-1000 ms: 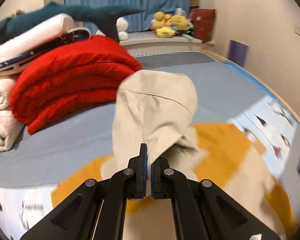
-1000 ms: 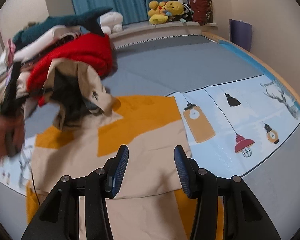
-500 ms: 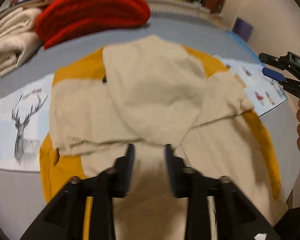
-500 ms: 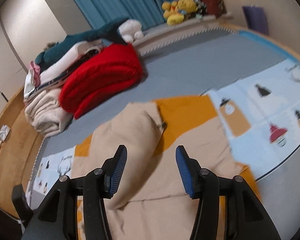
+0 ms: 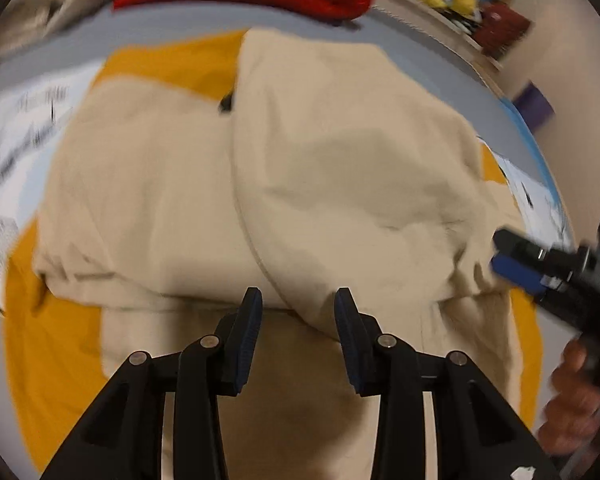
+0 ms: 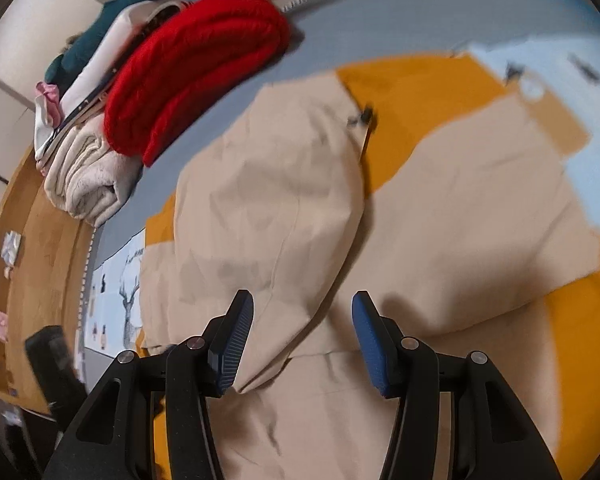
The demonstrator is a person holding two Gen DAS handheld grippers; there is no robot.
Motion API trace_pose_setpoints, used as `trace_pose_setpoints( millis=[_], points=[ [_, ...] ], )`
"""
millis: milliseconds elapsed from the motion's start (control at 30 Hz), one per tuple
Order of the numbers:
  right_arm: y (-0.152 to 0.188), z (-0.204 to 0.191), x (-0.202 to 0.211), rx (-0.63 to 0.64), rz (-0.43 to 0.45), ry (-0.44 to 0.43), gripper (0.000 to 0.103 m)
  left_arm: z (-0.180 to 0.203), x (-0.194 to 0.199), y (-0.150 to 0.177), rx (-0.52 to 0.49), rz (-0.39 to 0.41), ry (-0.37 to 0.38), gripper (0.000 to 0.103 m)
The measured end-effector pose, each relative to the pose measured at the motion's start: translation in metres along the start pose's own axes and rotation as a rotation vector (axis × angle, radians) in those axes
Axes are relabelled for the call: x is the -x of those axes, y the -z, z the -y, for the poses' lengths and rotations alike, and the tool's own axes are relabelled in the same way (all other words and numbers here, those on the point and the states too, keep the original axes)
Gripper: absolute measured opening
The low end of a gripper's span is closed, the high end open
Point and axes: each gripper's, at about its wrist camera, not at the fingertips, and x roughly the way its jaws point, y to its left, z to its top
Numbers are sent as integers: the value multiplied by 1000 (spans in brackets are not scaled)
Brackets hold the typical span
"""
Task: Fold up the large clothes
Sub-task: 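Lift the hood with the left gripper and fold it toward the hem, then open the left gripper and withdraw it from the folded hood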
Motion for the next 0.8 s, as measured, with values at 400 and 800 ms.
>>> trace_pose_setpoints(
  millis=[400,800],
  points=[
    [23,-12,-54,71,-60,10,6,-28,-15,-9,180,-51,201,3],
    [26,-3,-31,-28,-81,159,6,1,-14,4,24,-112,-72,5]
  ],
)
